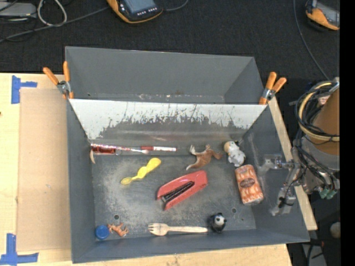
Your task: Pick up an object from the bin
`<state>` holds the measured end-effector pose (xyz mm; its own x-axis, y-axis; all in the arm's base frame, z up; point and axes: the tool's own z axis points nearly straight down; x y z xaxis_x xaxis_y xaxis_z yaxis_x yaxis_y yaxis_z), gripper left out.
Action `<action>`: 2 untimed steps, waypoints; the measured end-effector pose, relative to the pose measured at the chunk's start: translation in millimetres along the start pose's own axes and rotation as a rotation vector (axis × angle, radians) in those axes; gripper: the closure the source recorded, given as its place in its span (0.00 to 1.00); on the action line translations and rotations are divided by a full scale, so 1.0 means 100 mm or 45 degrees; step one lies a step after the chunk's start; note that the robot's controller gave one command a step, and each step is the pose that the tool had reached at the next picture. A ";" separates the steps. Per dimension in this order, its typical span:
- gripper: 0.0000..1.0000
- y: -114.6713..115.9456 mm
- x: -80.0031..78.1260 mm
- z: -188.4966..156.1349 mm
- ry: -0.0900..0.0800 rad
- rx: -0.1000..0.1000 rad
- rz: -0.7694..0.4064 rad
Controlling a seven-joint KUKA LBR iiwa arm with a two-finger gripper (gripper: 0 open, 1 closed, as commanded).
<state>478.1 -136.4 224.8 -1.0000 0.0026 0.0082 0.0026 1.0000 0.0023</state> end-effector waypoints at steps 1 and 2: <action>0.00 0.00 -0.01 -0.03 -0.008 0.002 -0.004; 0.00 0.11 -0.01 0.34 -0.006 0.001 -0.092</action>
Offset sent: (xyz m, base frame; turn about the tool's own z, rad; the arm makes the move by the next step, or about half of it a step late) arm 0.0002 0.0141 -0.0421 -0.0933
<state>478.5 -125.0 190.7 -0.9976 -0.0696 0.0029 -0.0696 0.9976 0.0022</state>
